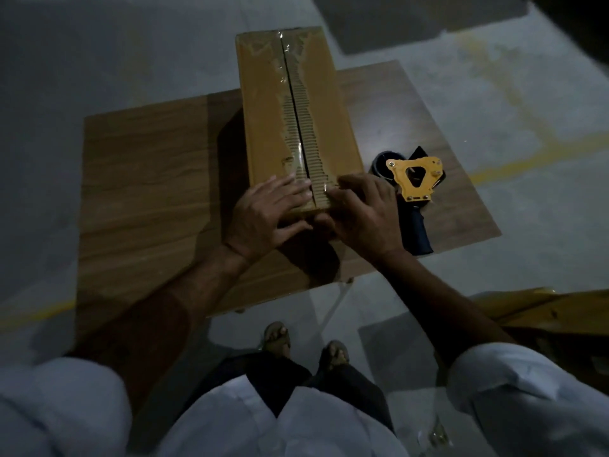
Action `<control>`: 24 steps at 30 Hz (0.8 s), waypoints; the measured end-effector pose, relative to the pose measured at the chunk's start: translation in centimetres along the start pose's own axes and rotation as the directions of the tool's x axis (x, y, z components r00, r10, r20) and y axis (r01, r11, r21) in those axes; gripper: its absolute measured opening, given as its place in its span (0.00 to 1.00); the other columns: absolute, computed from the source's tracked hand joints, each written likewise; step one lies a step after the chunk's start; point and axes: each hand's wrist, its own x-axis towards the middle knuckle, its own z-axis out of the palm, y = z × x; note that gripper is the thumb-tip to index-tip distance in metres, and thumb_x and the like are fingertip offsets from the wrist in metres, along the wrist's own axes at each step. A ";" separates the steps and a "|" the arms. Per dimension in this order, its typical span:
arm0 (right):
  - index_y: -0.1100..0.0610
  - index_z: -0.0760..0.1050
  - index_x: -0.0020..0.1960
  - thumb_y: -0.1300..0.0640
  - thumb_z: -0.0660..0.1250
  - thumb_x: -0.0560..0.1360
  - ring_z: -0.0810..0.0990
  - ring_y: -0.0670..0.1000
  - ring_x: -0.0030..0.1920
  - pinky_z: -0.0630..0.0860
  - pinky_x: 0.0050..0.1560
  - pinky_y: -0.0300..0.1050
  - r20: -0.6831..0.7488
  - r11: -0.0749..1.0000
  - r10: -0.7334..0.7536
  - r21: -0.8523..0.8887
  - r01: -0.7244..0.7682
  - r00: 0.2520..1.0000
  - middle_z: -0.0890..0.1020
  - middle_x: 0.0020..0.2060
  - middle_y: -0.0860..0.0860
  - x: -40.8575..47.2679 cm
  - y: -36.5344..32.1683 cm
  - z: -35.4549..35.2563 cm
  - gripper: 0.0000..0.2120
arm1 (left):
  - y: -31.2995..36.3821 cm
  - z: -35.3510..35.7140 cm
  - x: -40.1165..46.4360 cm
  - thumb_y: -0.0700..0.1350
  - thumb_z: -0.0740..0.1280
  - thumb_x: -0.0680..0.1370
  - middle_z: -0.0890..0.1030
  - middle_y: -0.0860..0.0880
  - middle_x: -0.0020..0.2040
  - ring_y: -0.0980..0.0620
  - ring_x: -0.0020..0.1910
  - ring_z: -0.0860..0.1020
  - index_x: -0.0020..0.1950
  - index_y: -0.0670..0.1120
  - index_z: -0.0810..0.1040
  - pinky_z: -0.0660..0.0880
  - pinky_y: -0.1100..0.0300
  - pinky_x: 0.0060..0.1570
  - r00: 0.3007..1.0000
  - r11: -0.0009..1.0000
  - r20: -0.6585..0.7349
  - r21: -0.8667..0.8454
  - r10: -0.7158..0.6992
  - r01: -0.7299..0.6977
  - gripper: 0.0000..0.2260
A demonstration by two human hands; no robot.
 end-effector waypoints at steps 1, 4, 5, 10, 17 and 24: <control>0.52 0.79 0.64 0.34 0.73 0.75 0.75 0.58 0.63 0.71 0.61 0.57 -0.032 1.000 -0.005 -0.006 0.005 0.999 0.77 0.65 0.55 -0.5 0.3 0.7 0.26 | 0.2 0.1 0.0 0.54 0.79 0.75 0.79 0.47 0.71 0.46 0.72 0.75 0.65 0.44 0.83 0.73 0.43 0.69 1.000 1.000 0.003 0.031 0.001 -0.001 0.23; 0.47 0.74 0.69 0.31 0.72 0.73 0.71 0.55 0.67 0.70 0.63 0.55 -0.080 1.000 -0.002 0.007 0.002 0.997 0.72 0.69 0.52 -1.5 1.1 2.6 0.31 | 0.2 -0.1 0.0 0.54 0.80 0.73 0.78 0.46 0.71 0.43 0.72 0.76 0.66 0.42 0.82 0.75 0.41 0.67 0.998 0.994 0.044 0.100 0.038 -0.042 0.26; 0.47 0.73 0.69 0.31 0.72 0.73 0.70 0.55 0.68 0.69 0.63 0.55 -0.066 1.000 0.007 0.017 -0.006 0.998 0.71 0.70 0.52 -1.4 1.3 2.8 0.32 | 0.2 -0.4 0.0 0.54 0.81 0.72 0.78 0.45 0.72 0.42 0.72 0.75 0.67 0.42 0.81 0.75 0.40 0.66 0.996 0.992 0.076 0.114 0.048 -0.056 0.28; 0.47 0.70 0.70 0.34 0.76 0.68 0.68 0.57 0.70 0.66 0.66 0.56 0.092 1.000 0.008 0.001 -0.008 0.996 0.70 0.71 0.52 -1.3 0.8 1.6 0.36 | 0.9 -1.8 0.1 0.53 0.78 0.76 0.77 0.46 0.72 0.45 0.75 0.72 0.68 0.42 0.81 0.71 0.41 0.71 0.990 0.998 0.127 -0.015 -0.054 0.056 0.24; 0.50 0.80 0.49 0.36 0.68 0.79 0.75 0.55 0.53 0.68 0.59 0.53 -0.088 0.986 0.098 0.141 -0.085 0.991 0.78 0.49 0.52 1.6 -0.1 0.4 0.17 | 1.9 0.1 0.4 0.49 0.74 0.81 0.84 0.48 0.63 0.50 0.68 0.79 0.57 0.44 0.87 0.76 0.44 0.64 0.978 0.981 -0.108 -0.093 -0.179 0.170 0.10; 0.50 0.76 0.56 0.29 0.71 0.74 0.71 0.57 0.56 0.68 0.58 0.53 -0.154 0.995 -0.010 0.101 0.025 0.988 0.76 0.57 0.54 -0.1 1.2 2.6 0.26 | 1.1 0.9 -0.3 0.55 0.76 0.78 0.82 0.47 0.67 0.46 0.69 0.78 0.60 0.43 0.85 0.77 0.45 0.64 0.994 0.988 -0.108 0.153 -0.008 0.024 0.18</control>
